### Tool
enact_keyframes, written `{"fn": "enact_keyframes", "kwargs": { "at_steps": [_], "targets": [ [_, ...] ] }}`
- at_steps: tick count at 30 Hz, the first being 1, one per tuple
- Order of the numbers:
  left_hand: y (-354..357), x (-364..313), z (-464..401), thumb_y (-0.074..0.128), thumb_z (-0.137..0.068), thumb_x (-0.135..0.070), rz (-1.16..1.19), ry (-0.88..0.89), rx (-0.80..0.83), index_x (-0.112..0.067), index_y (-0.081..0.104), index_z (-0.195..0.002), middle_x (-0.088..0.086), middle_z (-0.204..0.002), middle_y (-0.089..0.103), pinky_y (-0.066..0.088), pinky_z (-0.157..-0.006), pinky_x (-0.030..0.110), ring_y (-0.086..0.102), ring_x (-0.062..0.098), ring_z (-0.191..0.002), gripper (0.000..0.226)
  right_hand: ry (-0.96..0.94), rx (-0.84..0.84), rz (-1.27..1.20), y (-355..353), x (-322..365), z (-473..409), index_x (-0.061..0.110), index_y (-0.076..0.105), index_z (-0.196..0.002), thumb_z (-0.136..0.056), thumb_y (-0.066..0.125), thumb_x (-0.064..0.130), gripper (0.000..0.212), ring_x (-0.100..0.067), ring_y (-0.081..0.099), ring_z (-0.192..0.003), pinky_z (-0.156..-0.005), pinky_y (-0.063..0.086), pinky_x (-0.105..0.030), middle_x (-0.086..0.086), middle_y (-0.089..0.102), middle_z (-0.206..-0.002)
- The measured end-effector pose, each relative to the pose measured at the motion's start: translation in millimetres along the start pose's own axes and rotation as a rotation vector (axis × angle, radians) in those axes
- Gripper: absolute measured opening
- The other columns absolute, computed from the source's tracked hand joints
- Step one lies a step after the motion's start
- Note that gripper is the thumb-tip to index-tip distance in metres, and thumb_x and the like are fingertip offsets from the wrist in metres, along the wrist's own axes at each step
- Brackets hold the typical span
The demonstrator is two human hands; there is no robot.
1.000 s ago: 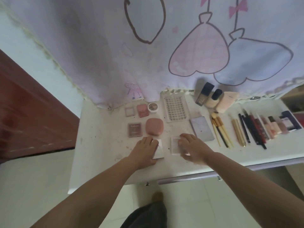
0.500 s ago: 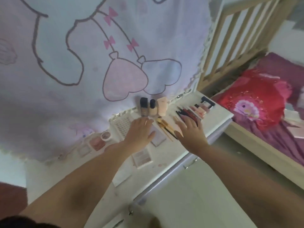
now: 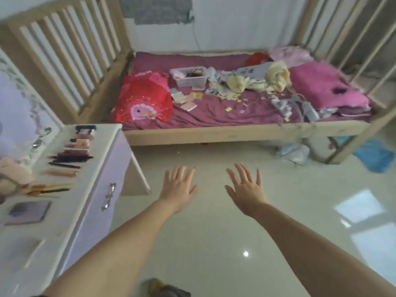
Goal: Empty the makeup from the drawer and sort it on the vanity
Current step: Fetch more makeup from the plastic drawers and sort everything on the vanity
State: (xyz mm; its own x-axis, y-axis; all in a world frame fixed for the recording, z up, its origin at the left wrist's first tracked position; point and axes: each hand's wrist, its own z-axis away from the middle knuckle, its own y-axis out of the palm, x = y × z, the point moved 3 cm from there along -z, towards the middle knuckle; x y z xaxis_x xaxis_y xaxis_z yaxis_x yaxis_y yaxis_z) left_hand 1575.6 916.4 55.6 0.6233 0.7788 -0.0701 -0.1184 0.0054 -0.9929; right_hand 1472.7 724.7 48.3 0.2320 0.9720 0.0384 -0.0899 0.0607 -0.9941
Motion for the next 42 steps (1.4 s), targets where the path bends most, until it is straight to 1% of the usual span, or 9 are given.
{"fn": "enact_keyframes", "kwargs": {
  "at_steps": [4,7,12,17,24,31,38,42],
  "targets": [
    [36,-146,-4,0.026,-0.097,-0.05,-0.017,0.228,0.114,-0.021,0.012,-0.15,0.007,-0.155,0.014,0.004,-0.114,0.05,0.011,0.024,-0.142,0.062,0.281,0.073,-0.058,31,-119,119,0.027,0.008,-0.15,-0.097,0.018,0.051,0.059,-0.019,-0.002,-0.147,-0.113,-0.011,-0.054,-0.002,0.003,-0.16],
    [61,-252,6,0.024,-0.097,-0.051,-0.056,0.412,0.206,-0.022,0.01,-0.15,0.008,-0.155,0.013,0.001,-0.115,0.05,0.008,0.024,-0.143,0.062,0.52,0.146,-0.116,58,-185,211,0.028,0.007,-0.151,-0.098,0.018,0.051,0.059,-0.018,-0.006,-0.147,-0.114,-0.01,-0.055,-0.001,0.0,-0.16],
    [86,-400,22,0.025,-0.096,-0.052,-0.16,0.711,0.27,-0.021,0.01,-0.149,0.008,-0.155,0.014,0.003,-0.114,0.051,0.01,0.024,-0.143,0.063,0.876,0.234,-0.21,90,-262,330,0.03,0.001,-0.151,-0.097,0.011,0.053,0.059,-0.02,-0.011,-0.146,-0.112,-0.01,-0.058,-0.002,-0.007,-0.16],
    [98,-521,10,0.026,-0.097,-0.052,-0.225,0.917,0.285,-0.021,0.011,-0.149,0.008,-0.155,0.015,0.003,-0.114,0.051,0.012,0.024,-0.142,0.063,1.108,0.231,-0.286,107,-326,399,0.029,0.002,-0.151,-0.097,0.011,0.053,0.059,-0.02,-0.009,-0.147,-0.111,-0.009,-0.058,-0.002,-0.005,-0.16],
    [117,-695,-42,0.025,-0.096,-0.052,-0.289,1.106,0.301,-0.021,0.008,-0.15,0.008,-0.155,0.014,0.001,-0.114,0.052,0.011,0.025,-0.142,0.065,1.344,0.187,-0.338,105,-463,441,0.027,0.008,-0.151,-0.098,0.014,0.051,0.058,-0.019,0.0,-0.147,-0.113,-0.001,-0.058,-0.003,0.003,-0.16],
    [104,-882,-95,0.026,-0.096,-0.051,-0.301,1.272,0.279,-0.021,0.007,-0.15,0.009,-0.156,0.014,0.002,-0.115,0.051,0.012,0.026,-0.142,0.064,1.514,0.103,-0.372,75,-607,482,0.027,0.014,-0.149,-0.099,0.017,0.049,0.055,-0.018,0.003,-0.147,-0.113,0.001,-0.057,-0.003,0.008,-0.159],
    [122,-1065,-105,0.024,-0.096,-0.052,-0.312,1.407,0.269,-0.021,0.004,-0.15,0.008,-0.157,0.012,-0.002,-0.115,0.051,0.008,0.026,-0.144,0.066,1.601,0.09,-0.369,82,-754,554,0.026,0.016,-0.149,-0.099,0.019,0.049,0.055,-0.02,0.004,-0.146,-0.113,0.001,-0.058,-0.004,0.01,-0.159],
    [140,-1172,-113,0.025,-0.096,-0.053,-0.279,1.376,0.271,-0.022,0.006,-0.15,0.007,-0.156,0.013,-0.002,-0.115,0.051,0.007,0.025,-0.144,0.065,1.597,0.098,-0.378,88,-859,601,0.027,0.015,-0.149,-0.099,0.019,0.049,0.055,-0.019,0.002,-0.147,-0.113,0.0,-0.058,-0.003,0.008,-0.159]
  ]
}}
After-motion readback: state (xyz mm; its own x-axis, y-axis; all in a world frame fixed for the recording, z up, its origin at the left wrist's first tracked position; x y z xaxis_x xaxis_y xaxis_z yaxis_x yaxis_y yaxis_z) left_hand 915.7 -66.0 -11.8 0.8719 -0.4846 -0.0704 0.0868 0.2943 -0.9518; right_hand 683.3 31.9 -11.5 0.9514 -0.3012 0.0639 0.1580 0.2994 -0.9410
